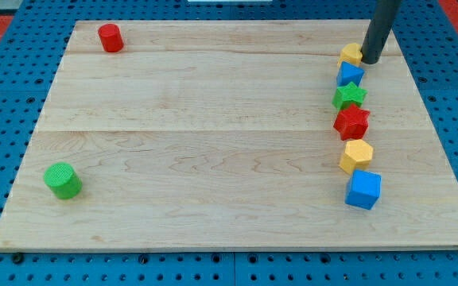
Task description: Slide the red circle towards the yellow heart
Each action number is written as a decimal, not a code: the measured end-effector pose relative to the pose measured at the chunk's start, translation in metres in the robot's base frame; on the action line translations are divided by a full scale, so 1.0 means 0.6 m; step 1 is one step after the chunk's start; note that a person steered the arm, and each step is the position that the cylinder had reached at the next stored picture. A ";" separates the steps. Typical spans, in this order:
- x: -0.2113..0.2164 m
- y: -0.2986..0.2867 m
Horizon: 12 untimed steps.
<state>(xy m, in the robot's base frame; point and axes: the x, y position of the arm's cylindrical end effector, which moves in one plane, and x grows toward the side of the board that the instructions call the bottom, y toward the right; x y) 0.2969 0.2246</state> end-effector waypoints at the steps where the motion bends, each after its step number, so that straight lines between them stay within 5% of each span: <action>1: -0.018 -0.027; 2: -0.036 -0.020; 3: -0.112 -0.137; 4: -0.060 -0.330; 5: 0.069 -0.502; 6: 0.048 -0.750; 7: -0.020 -0.862; 9: -0.108 -0.609; 10: -0.118 -0.657; 11: -0.174 -0.561; 12: -0.149 -0.390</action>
<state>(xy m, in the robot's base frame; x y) 0.2073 -0.0095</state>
